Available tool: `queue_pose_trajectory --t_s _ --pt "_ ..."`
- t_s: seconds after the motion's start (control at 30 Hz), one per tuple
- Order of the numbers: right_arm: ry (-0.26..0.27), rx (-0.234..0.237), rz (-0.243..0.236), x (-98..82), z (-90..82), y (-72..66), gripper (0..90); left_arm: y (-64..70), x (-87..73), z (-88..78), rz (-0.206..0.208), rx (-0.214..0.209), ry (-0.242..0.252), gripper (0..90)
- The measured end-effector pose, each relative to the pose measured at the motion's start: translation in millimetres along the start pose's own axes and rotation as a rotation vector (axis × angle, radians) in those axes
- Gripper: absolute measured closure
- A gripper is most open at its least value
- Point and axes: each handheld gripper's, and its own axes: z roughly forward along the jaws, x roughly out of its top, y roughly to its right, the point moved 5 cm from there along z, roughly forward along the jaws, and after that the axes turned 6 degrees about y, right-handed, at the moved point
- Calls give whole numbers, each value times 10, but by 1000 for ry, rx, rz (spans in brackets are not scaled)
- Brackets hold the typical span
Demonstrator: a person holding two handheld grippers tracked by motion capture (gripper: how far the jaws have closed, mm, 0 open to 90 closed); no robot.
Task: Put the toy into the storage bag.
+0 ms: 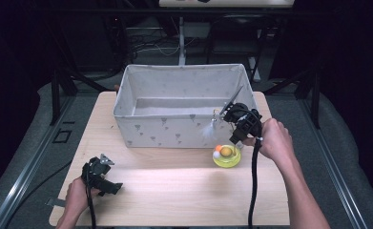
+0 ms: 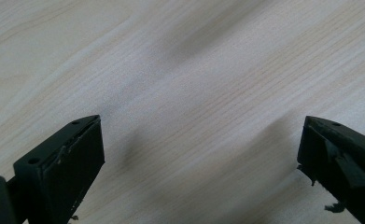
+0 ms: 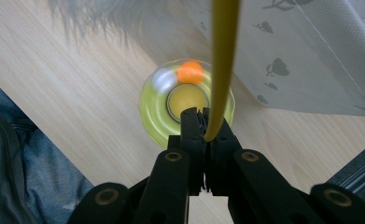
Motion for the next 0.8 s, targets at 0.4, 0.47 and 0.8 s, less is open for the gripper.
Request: queue_pose_trajectory --t_s 0.4,0.47,0.8 --pt "-12 21 -21 119 -202 17 879 10 20 13 6 1 -4 7" --pt "-11 20 -21 138 -230 24 880 9 18 14 6 0 -4 6" --pt "-17 13 -48 276 -426 34 880 8 16 19 2 -2 -4 7"
